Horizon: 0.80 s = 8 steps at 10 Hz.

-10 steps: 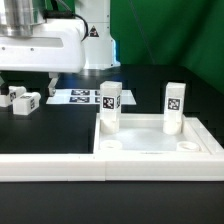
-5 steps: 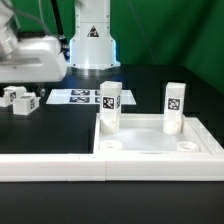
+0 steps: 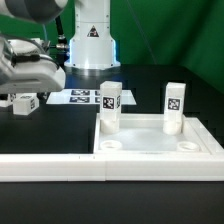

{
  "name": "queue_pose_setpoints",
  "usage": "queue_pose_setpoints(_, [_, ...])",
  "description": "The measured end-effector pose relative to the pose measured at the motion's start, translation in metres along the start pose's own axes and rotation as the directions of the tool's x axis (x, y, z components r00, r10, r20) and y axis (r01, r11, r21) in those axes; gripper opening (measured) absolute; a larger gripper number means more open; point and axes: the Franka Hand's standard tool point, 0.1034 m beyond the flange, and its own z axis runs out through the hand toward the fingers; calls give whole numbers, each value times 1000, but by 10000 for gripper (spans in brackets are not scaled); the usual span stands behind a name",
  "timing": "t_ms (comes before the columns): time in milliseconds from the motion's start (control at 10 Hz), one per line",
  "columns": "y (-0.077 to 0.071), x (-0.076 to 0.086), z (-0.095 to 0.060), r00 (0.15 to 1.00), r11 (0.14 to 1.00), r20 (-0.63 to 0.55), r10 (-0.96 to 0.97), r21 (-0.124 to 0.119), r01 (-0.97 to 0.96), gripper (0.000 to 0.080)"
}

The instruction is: Assemble square table

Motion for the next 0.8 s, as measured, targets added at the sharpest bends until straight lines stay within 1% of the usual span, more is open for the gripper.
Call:
queue_pose_setpoints(200, [15, -2, 19, 999, 1000, 42, 21, 15, -21, 649])
queue_pose_setpoints(300, [14, -3, 24, 999, 1000, 42, 21, 13, -22, 649])
queue_pose_setpoints(600, [13, -8, 45, 996, 999, 83, 32, 21, -34, 649])
queue_pose_setpoints(700, [13, -8, 44, 996, 999, 82, 31, 21, -33, 649])
queue_pose_setpoints(800, [13, -8, 45, 996, 999, 83, 31, 22, -33, 603])
